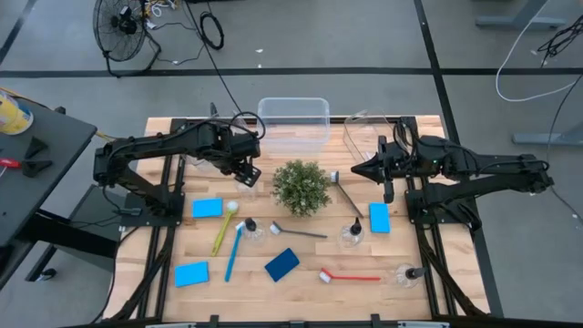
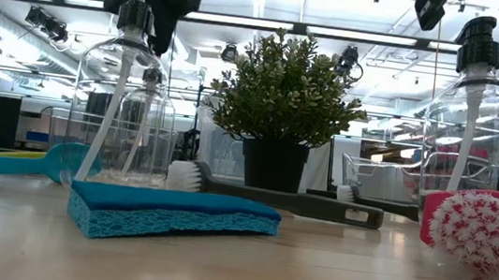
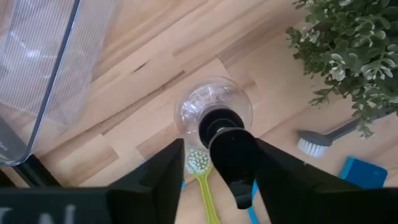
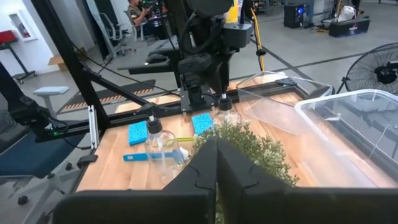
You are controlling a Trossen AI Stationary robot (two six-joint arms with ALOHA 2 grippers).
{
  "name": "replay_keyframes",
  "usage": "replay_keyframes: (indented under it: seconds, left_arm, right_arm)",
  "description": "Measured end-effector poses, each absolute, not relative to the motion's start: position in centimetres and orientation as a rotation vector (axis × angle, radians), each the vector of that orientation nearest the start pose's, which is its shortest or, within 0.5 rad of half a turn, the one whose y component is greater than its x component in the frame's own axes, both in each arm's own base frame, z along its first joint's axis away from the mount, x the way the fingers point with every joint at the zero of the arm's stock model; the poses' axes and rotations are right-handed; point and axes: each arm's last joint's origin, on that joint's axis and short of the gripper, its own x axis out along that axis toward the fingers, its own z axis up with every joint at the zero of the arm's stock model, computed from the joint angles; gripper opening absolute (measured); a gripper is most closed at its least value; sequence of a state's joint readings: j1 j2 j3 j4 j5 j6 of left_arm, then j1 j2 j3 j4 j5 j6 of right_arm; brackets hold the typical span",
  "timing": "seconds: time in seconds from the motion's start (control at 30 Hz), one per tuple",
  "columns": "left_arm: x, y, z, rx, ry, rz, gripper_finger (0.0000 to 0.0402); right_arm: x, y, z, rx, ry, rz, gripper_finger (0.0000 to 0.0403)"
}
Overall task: Pick & Place Kitchen Sink Supplies
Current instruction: Put the transparent soap dispenser into the left transparent bin
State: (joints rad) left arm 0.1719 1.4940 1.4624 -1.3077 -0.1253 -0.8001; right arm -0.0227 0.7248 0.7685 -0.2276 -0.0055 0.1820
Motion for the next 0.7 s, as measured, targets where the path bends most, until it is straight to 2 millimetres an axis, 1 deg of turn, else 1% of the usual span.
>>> replay_keyframes:
  seconds: [0.2, 0.3, 0.53, 0.7]
  left_arm:
    - [26.5, 5.0, 32.5, -0.679, 1.17, 0.755, 0.0117]
    - [26.5, 5.0, 32.5, -0.679, 1.17, 0.755, 0.0097]
    - [26.4, 5.0, 32.6, -0.678, 1.173, 0.755, 0.0096]
    - [26.2, 5.1, 34.2, -0.682, 1.15, 0.752, 0.0095]
  right_arm:
    - [16.3, -0.3, 32.9, 0.184, 0.2, -0.032, 0.0009]
    - [16.5, -0.3, 32.8, 0.184, 0.211, -0.033, 0.0009]
    - [16.8, -0.4, 32.6, 0.184, 0.224, -0.034, 0.0009]
    - [16.9, -0.4, 32.5, 0.184, 0.228, -0.035, 0.0009]
